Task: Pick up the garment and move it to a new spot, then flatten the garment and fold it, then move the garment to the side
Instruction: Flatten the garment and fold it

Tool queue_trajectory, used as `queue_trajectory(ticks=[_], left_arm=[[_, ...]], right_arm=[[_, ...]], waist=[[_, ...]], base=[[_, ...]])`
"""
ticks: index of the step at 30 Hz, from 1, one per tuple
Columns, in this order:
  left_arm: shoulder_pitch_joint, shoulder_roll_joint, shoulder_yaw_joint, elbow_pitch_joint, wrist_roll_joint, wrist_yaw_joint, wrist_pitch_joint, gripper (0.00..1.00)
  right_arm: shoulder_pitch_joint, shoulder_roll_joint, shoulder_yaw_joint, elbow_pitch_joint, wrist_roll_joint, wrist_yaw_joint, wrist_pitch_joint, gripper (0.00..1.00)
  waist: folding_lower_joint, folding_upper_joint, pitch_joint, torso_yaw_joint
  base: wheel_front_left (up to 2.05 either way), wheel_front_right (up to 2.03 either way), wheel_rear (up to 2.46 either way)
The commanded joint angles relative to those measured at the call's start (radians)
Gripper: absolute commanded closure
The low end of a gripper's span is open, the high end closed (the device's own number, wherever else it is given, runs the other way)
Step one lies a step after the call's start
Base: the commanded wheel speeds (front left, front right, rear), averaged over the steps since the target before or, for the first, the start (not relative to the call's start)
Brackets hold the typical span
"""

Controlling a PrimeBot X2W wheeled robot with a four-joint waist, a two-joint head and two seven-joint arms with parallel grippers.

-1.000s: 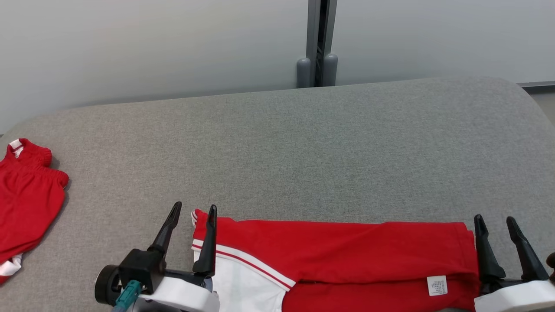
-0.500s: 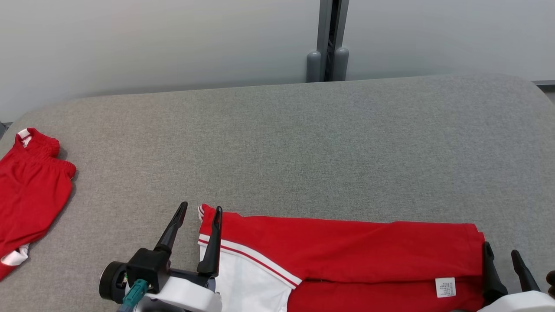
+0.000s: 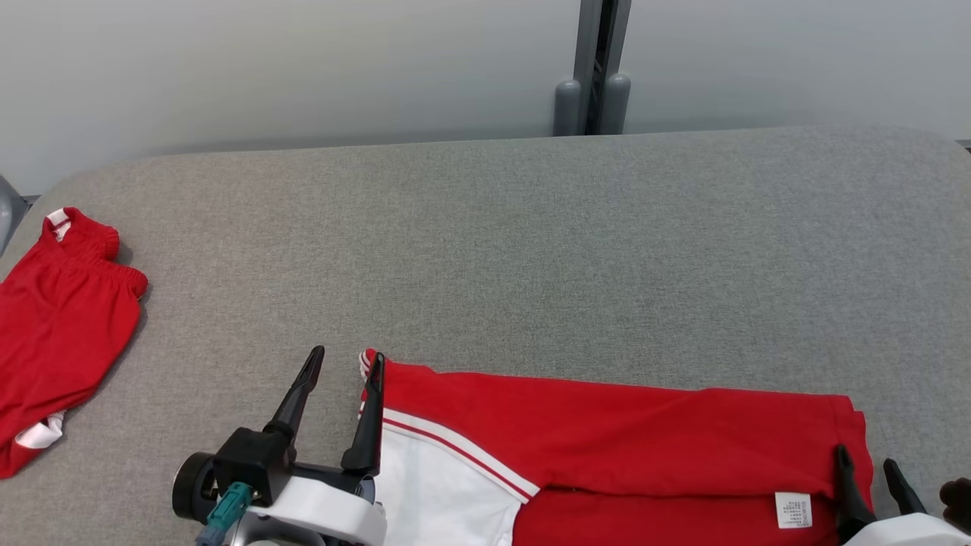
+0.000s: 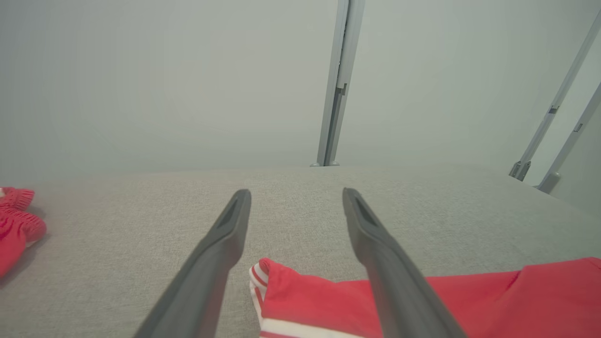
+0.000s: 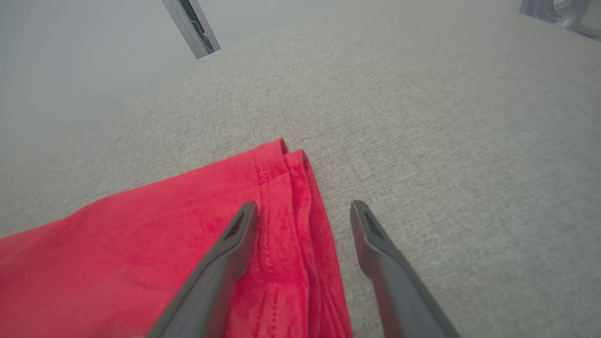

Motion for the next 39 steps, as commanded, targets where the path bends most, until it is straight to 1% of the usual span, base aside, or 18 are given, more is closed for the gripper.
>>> queue_trajectory(ticks=[1,10,18,19,20,21,22,29,32,36,39], left_arm=[[-0.005,0.002,0.008,-0.002,0.001,-0.009,-0.004,0.00],[-0.002,0.014,0.021,-0.004,0.015,-0.016,-0.004,0.00],[-0.011,0.018,0.021,-0.007,0.030,-0.021,-0.004,0.00],[-0.013,0.018,0.021,-0.006,0.031,-0.022,-0.004,0.00],[-0.015,0.018,0.021,-0.004,0.031,-0.022,-0.004,0.00],[-0.016,0.017,0.020,-0.003,0.030,-0.022,-0.004,0.00],[-0.017,0.017,0.021,-0.002,0.031,-0.023,-0.004,0.00],[-0.010,0.013,0.017,0.005,0.033,-0.028,-0.004,0.00],[-0.005,0.012,0.015,0.006,0.034,-0.030,-0.004,0.00],[0.000,0.012,0.014,0.006,0.035,-0.032,-0.004,0.00],[0.000,0.013,0.013,0.007,0.036,-0.034,-0.004,0.00]], right_arm=[[-0.014,-0.003,0.001,0.012,-0.007,0.000,-0.002,0.00],[-0.030,0.003,0.014,0.056,0.009,0.000,-0.002,0.00],[-0.034,0.009,0.056,0.083,0.031,0.000,-0.001,0.00],[-0.034,0.007,0.059,0.085,0.035,0.000,-0.001,0.13],[-0.036,0.004,0.061,0.086,0.038,0.000,-0.001,0.57],[-0.039,0.001,0.061,0.086,0.040,0.000,-0.001,0.83],[-0.042,-0.002,0.060,0.084,0.041,0.000,-0.001,1.00],[-0.055,-0.028,0.056,0.065,0.032,-0.001,-0.001,1.00],[-0.062,-0.050,0.056,0.061,0.029,-0.001,-0.001,1.00],[-0.088,-0.098,0.053,0.063,0.024,-0.001,-0.001,1.00],[-0.112,-0.156,0.055,0.080,0.019,-0.001,-0.002,1.00]], waist=[[0.0000,0.0000,0.002,0.001],[0.0000,0.0000,0.007,0.005],[0.0000,0.0000,0.015,0.009],[0.0000,0.0000,0.015,0.010],[0.0000,0.0000,0.016,0.010],[0.0000,0.0000,0.016,0.011],[0.0000,0.0000,0.016,0.011],[0.0000,0.0000,0.002,0.014],[0.0000,0.0000,-0.006,0.014],[0.0000,0.0000,-0.011,0.015],[0.0000,0.0000,-0.013,0.015]], base=[[0.00,0.00,0.00],[0.00,0.00,0.00],[0.00,0.00,0.00],[0.00,0.00,0.00],[0.00,0.00,0.00],[0.00,0.00,0.00],[0.00,0.00,0.00],[0.00,0.00,0.00],[0.00,0.00,0.00],[0.00,0.00,0.00],[0.00,0.00,0.00]])
